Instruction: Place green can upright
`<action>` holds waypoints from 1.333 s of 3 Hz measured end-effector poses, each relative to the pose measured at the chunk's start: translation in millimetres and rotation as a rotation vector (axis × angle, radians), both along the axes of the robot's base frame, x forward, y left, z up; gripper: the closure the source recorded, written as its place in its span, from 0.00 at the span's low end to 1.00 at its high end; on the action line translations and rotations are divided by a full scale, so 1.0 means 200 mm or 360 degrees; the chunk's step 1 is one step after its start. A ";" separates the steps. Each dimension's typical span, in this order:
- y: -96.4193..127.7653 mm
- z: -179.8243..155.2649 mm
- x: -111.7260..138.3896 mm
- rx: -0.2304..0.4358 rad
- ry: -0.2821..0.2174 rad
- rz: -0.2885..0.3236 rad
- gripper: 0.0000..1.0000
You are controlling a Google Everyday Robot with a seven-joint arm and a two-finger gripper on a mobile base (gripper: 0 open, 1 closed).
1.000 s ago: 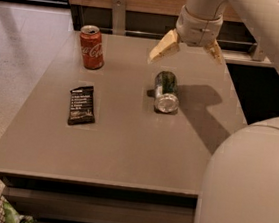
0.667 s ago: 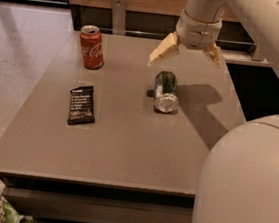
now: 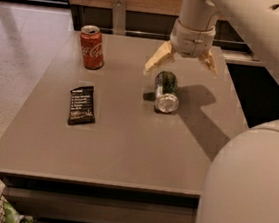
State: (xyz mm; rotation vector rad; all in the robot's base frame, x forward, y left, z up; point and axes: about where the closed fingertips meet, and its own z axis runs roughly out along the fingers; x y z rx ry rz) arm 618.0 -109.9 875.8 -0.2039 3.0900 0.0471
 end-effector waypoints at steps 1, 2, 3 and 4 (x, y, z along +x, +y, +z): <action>0.00 -0.04 -0.04 0.0021 -0.0017 -0.0036 0.00; 0.01 -0.08 -0.05 0.0089 -0.0045 -0.0058 0.00; 0.02 -0.15 -0.04 0.0218 -0.0061 -0.0063 0.00; 0.02 -0.19 -0.03 0.0289 -0.0060 -0.0061 0.00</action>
Offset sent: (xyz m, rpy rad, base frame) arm -0.0176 -0.0009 -0.0214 0.1071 -0.0394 -0.0558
